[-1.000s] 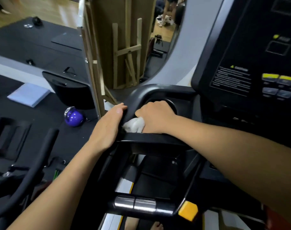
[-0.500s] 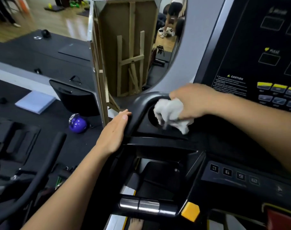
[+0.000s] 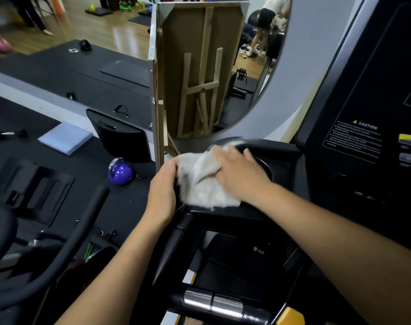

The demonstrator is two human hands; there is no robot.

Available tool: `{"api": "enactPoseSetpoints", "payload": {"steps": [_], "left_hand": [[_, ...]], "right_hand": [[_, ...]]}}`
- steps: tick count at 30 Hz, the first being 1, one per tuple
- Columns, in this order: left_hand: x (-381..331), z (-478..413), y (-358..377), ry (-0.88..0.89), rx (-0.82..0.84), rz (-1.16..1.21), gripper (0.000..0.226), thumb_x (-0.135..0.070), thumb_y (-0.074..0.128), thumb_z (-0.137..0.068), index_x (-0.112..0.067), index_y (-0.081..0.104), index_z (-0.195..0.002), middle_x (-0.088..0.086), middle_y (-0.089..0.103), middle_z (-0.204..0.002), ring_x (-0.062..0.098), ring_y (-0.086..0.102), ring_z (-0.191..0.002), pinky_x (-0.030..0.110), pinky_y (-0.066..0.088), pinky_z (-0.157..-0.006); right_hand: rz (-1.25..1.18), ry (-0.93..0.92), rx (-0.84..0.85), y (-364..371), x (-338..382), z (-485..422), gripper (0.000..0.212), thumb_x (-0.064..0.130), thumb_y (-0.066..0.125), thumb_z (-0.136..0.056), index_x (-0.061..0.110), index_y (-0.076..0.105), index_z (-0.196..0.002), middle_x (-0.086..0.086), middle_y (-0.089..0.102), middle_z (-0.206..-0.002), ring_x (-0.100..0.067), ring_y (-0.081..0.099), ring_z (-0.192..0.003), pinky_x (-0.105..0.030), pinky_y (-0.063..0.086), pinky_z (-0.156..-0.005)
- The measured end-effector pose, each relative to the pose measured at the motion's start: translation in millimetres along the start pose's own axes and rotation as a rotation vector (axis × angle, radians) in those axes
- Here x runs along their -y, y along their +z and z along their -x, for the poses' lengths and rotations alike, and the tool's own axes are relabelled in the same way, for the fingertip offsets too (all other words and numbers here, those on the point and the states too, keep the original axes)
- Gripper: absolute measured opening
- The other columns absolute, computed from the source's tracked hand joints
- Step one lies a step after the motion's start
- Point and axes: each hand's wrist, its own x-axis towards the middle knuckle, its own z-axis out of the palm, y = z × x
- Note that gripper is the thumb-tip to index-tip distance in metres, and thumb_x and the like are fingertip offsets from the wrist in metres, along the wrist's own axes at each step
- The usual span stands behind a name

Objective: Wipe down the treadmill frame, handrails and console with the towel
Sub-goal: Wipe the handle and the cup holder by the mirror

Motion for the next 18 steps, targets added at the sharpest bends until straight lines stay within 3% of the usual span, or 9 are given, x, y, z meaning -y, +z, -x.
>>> {"api": "enactPoseSetpoints", "payload": {"steps": [2,4,6,9,11,15,16,18], "left_hand": [[3,1,1,0.108,0.039,-0.252,0.026,-0.04,0.059,-0.094,-0.032,0.063,-0.118,-0.016,0.067,-0.116,0.002,0.06,-0.113,0.038,0.047,-0.105],[5,0,2,0.158,0.059,-0.356,0.035,-0.039,0.063,-0.09,-0.033,0.056,-0.124,-0.021,0.062,-0.119,-0.006,0.057,-0.112,0.027,0.047,-0.101],[4,-1,2,0.191,-0.019,-0.36,0.037,-0.042,0.055,-0.089,-0.03,0.056,-0.124,-0.018,0.062,-0.117,-0.005,0.057,-0.11,0.024,0.047,-0.097],[3,0,-2,0.24,-0.167,-0.288,0.032,-0.039,0.045,-0.093,-0.024,0.058,-0.118,-0.015,0.062,-0.112,-0.003,0.057,-0.106,0.022,0.046,-0.093],[4,2,-3,0.286,-0.197,-0.328,0.031,-0.04,0.044,-0.093,-0.025,0.058,-0.116,-0.015,0.062,-0.109,0.002,0.057,-0.105,0.021,0.045,-0.091],[6,0,1,0.415,-0.047,-0.633,0.039,-0.034,0.054,-0.091,-0.017,0.056,-0.127,-0.008,0.058,-0.125,0.01,0.052,-0.116,0.01,0.032,-0.1],[7,-1,3,0.423,0.05,-0.73,0.046,-0.036,0.054,-0.092,-0.016,0.053,-0.134,-0.006,0.054,-0.135,0.011,0.047,-0.127,0.01,0.027,-0.106],[9,-3,6,0.334,0.242,-0.886,0.058,-0.041,0.052,-0.096,-0.019,0.039,-0.149,-0.006,0.034,-0.157,0.009,0.025,-0.147,0.021,0.019,-0.118]], "right_hand": [[0.024,0.119,-0.051,-5,-20,-20,0.058,0.03,0.038,-0.099,0.024,0.017,-0.152,-0.001,0.023,-0.16,-0.025,0.014,-0.148,-0.05,0.014,-0.119],[-0.07,0.114,-0.061,-4,-21,-22,0.055,0.043,0.041,-0.098,0.024,0.028,-0.148,0.001,0.034,-0.153,-0.026,0.022,-0.145,-0.047,0.025,-0.115],[-0.075,-0.051,-0.057,5,-4,-8,0.051,0.047,0.041,-0.094,0.022,0.042,-0.138,0.001,0.041,-0.144,-0.025,0.026,-0.139,-0.046,0.03,-0.111],[0.001,-0.326,-0.056,19,19,19,0.053,0.051,0.037,-0.091,0.027,0.05,-0.136,0.004,0.039,-0.15,-0.022,0.023,-0.142,-0.046,0.014,-0.118],[-0.027,-0.397,0.002,12,14,13,0.048,0.048,0.037,-0.093,0.03,0.05,-0.136,0.008,0.043,-0.146,-0.017,0.026,-0.14,-0.044,0.011,-0.118],[0.063,-0.219,-0.021,-1,-16,-41,0.048,0.043,0.017,-0.092,0.032,0.055,-0.119,0.006,0.058,-0.116,-0.019,0.047,-0.12,-0.046,0.029,-0.106],[0.058,-0.095,-0.033,-4,-29,-55,0.042,0.037,0.02,-0.094,0.032,0.055,-0.116,0.004,0.059,-0.115,-0.022,0.048,-0.119,-0.048,0.031,-0.102],[0.073,0.14,-0.064,-8,-54,-70,0.036,0.032,0.026,-0.1,0.027,0.053,-0.124,-0.005,0.053,-0.134,-0.027,0.04,-0.131,-0.053,0.026,-0.108]]}}
